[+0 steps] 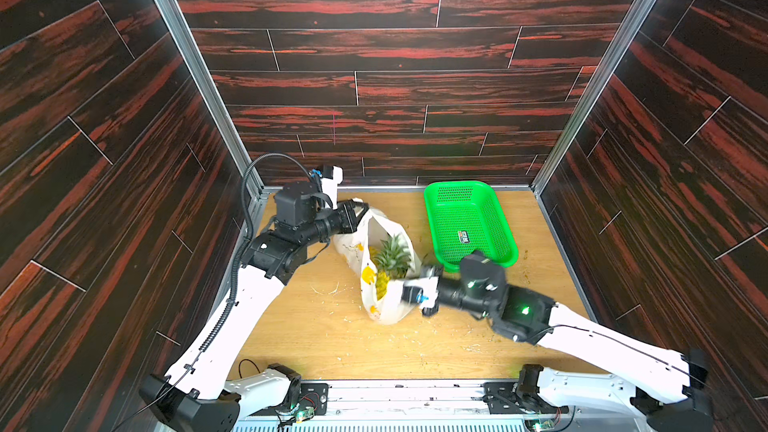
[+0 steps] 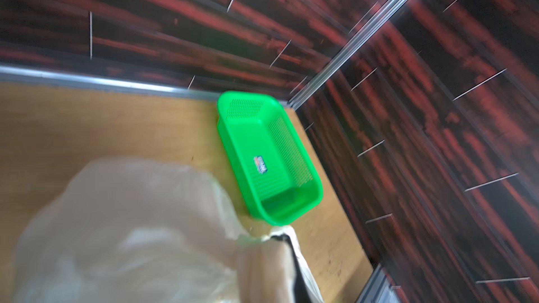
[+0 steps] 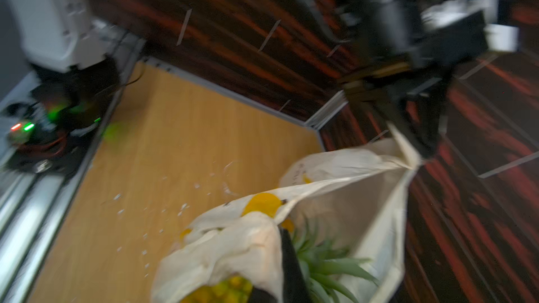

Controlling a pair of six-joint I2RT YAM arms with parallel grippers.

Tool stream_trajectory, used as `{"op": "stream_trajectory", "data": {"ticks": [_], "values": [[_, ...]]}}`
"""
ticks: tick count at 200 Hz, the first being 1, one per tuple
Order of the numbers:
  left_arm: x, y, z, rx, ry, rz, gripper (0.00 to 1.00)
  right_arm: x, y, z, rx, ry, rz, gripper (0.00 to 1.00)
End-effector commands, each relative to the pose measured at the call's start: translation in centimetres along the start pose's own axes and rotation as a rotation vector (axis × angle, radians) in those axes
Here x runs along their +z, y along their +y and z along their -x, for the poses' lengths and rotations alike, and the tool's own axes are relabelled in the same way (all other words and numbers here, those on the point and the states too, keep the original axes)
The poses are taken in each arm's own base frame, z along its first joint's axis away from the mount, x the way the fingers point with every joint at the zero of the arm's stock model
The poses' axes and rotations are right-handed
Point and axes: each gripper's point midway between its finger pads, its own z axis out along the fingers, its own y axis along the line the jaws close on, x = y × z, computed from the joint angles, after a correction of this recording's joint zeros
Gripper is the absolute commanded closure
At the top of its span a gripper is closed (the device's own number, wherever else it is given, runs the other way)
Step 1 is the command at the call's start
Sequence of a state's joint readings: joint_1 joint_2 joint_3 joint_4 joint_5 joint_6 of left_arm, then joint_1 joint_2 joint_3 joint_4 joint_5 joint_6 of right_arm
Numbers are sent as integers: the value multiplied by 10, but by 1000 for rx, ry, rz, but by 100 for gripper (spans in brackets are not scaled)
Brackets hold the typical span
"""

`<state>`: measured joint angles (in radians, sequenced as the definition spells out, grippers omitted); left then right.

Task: Place the pineapple into a plastic bag & tie a knot
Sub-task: Adjust the plastic bag at the center of the board.

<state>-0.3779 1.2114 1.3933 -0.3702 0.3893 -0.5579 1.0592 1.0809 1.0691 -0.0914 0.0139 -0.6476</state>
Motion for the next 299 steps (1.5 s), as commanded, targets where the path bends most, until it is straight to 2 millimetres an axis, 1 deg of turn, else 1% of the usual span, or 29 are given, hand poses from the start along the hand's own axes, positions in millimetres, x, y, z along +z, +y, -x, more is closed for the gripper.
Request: {"op": "stream_trajectory", "data": {"ticks": [1,24,37,45,57,77,86,93,103,110,119,131,135,140,146,154,160,167,172,179,184,194,211,226,237,252,268,290,299], "values": [[-15,-32,38,53,-113,-86,100,-29,-86,62,101,-232,-249,100],[-13,-48,35,63,-75,-173,100,-40,-146,67,134,-289,-402,100],[-7,-47,21,66,-1,-194,100,-43,-174,75,151,-332,-457,100],[-3,-41,9,61,54,-186,100,-47,-188,83,156,-371,-481,100],[5,-24,-13,50,136,-138,100,-51,-204,97,157,-427,-501,100],[14,0,-44,22,230,-83,100,-56,-222,120,135,-507,-509,100],[17,5,-52,7,252,-81,100,-56,-227,126,125,-526,-503,100],[18,3,-55,-2,257,-100,100,-54,-229,127,118,-525,-501,100],[16,-11,-48,-16,239,-166,100,-52,-231,120,116,-510,-502,100],[11,-27,-34,-9,192,-229,100,-51,-232,110,123,-484,-507,100],[-1,-52,-6,16,85,-309,100,-49,-234,90,138,-435,-523,100],[-31,-86,33,72,-90,-394,100,-48,-236,54,172,-356,-552,100],[-42,-93,43,86,-144,-402,100,-48,-237,43,187,-332,-562,100],[-52,-96,52,91,-198,-389,100,-49,-238,29,209,-305,-573,100],[-58,-94,54,105,-227,-360,100,-51,-241,18,237,-286,-588,100],[-56,-81,47,116,-209,-294,100,-56,-244,17,268,-298,-593,100],[-48,-64,33,119,-155,-221,100,-58,-244,25,267,-325,-574,100],[-35,-41,15,107,-77,-139,100,-61,-242,42,256,-374,-534,100],[-27,-30,1,82,-18,-111,100,-63,-241,53,256,-404,-509,100],[-17,-22,-15,55,47,-111,100,-65,-242,63,261,-432,-490,100],[-11,-22,-24,47,85,-146,100,-66,-242,66,258,-440,-486,100],[-3,-18,-37,5,129,-166,100,-66,-242,64,253,-435,-487,100],[1,-10,-46,-2,139,-161,100,-56,-235,39,262,-376,-501,100],[1,3,-56,24,142,-121,100,-46,-218,9,299,-319,-471,100],[-1,7,-63,38,153,-107,100,-41,-204,-13,339,-268,-455,100],[-2,8,-72,47,177,-117,100,-40,-191,-39,384,-191,-463,100],[-3,10,-78,44,192,-118,100,-40,-181,-60,403,-107,-462,100],[0,14,-82,45,204,-112,100,-40,-165,-82,436,-3,-433,89],[2,15,-81,43,204,-109,100,-42,-159,-87,444,25,-425,80]]}}
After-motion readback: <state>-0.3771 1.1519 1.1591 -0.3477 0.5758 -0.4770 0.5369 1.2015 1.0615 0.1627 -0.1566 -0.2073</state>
